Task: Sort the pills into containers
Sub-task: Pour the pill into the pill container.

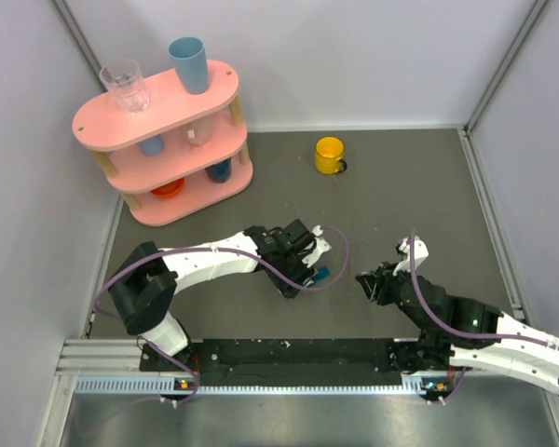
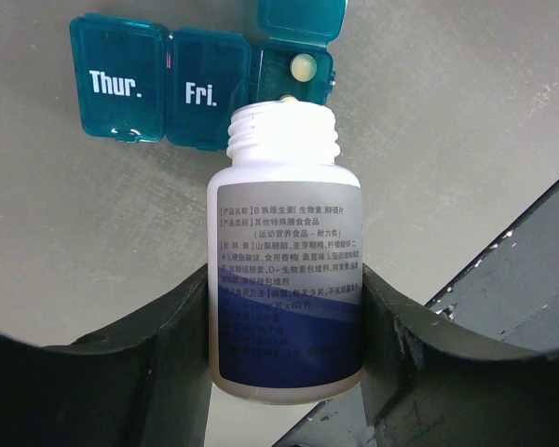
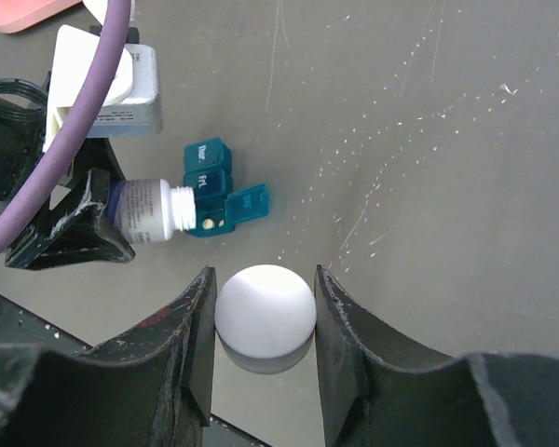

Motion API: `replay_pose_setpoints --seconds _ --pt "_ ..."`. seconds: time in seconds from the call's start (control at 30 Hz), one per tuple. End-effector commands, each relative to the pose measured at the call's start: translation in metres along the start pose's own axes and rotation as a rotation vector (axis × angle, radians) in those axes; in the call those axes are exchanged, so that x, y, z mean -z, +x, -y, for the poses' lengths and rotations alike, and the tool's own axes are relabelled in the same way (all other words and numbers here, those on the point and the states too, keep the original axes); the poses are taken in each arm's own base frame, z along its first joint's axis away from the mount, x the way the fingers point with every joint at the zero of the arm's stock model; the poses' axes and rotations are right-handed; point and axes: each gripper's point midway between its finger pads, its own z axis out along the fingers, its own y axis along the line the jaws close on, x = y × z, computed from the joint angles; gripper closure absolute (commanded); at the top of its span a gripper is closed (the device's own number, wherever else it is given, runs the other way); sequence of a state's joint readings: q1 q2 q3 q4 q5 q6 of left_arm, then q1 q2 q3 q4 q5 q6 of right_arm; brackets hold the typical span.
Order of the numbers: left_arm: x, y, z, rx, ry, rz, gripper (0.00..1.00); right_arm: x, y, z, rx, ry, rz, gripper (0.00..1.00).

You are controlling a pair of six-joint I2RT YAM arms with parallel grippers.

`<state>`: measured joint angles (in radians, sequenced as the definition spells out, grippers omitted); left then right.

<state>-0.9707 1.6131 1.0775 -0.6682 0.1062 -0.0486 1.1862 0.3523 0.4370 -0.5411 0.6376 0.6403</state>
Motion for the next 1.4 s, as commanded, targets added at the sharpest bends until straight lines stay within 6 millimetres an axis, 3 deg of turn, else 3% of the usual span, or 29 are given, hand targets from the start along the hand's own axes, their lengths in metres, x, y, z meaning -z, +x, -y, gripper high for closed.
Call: replay_pose_setpoints --seconds 0.0,1.37 --pt "0.0066 -0.0141 -0.0002 -0.018 -0.010 0.030 1.00 -0.0005 -0.0041 -0.0006 -0.032 -0.003 0.022 1.00" --pt "0.0083 -0.0143 -0.0031 -0.017 -0.029 -0.013 1.00 -0.0011 -0.0024 0.0011 -0.030 0.000 0.024 1.00"
